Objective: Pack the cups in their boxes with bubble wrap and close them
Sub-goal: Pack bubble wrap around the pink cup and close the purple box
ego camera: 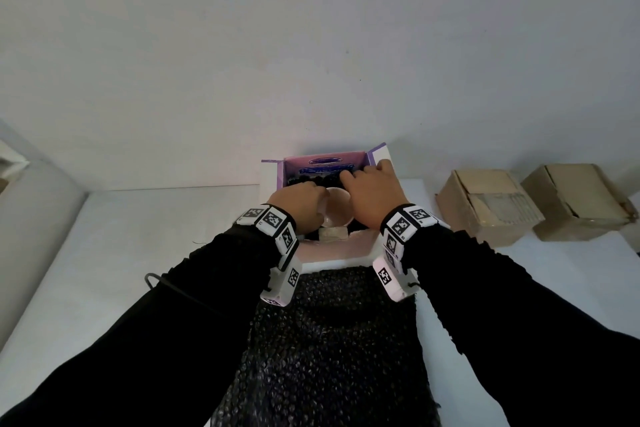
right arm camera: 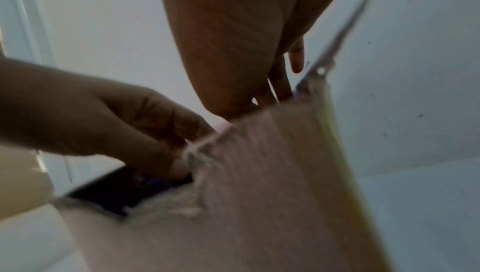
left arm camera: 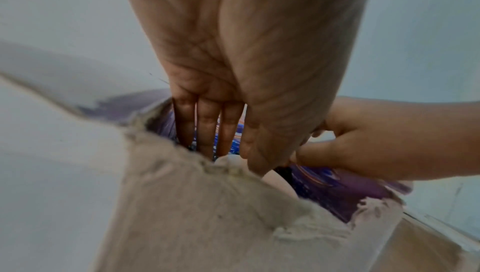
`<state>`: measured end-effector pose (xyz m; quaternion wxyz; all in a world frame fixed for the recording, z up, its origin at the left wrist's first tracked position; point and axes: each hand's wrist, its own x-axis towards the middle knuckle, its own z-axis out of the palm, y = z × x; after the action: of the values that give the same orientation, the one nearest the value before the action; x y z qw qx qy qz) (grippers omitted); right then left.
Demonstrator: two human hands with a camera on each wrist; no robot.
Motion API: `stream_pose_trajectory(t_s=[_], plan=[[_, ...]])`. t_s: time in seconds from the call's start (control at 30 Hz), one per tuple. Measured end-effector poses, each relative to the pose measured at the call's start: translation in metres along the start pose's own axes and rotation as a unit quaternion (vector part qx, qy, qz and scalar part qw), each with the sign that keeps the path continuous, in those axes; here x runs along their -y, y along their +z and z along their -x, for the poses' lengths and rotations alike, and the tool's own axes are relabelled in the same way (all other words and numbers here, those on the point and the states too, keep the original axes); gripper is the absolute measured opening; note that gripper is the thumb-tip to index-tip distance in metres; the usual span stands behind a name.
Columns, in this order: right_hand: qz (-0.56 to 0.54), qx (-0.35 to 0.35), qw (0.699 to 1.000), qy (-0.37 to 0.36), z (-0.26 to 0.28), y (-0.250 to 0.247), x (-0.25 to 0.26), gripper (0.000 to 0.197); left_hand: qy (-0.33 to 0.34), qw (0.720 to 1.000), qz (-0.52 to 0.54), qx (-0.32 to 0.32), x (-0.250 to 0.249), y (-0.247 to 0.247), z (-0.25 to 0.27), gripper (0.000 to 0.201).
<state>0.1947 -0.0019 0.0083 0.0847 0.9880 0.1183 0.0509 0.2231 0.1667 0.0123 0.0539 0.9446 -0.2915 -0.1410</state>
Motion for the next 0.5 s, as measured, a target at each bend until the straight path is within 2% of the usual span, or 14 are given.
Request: stream_pose_trajectory(t_s=[0.13,0.27,0.33,0.4,0.43,0.5], plan=[[-0.13,-0.063,0.99,0.003,0.022,-0.018,0.008,0.014,0.002,0.999,0.011,-0.037,-0.01,-0.003,0.025,0.041],[-0.234,-0.115,0.965,-0.03,0.064,-0.025,0.023,0.01,0.05,0.982,0.083,-0.163,-0.023,0.011,0.065,0.029],[-0.28,-0.105,0.954,-0.041,0.09,-0.021,0.031,0.009,0.096,0.966,0.117,-0.211,-0.028,0.026,0.086,0.024],[-0.299,-0.08,0.95,-0.038,0.116,-0.011,0.039,0.008,0.118,0.96,0.126,-0.222,-0.031,0.045,0.105,0.022],[-0.298,-0.058,0.952,-0.02,0.129,-0.005,0.043,0.012,0.116,0.962,0.128,-0.214,-0.033,0.056,0.113,0.021],[-0.285,0.011,0.958,0.044,0.153,0.009,0.049,0.034,0.086,0.977,0.112,-0.161,-0.035,0.075,0.127,0.024]])
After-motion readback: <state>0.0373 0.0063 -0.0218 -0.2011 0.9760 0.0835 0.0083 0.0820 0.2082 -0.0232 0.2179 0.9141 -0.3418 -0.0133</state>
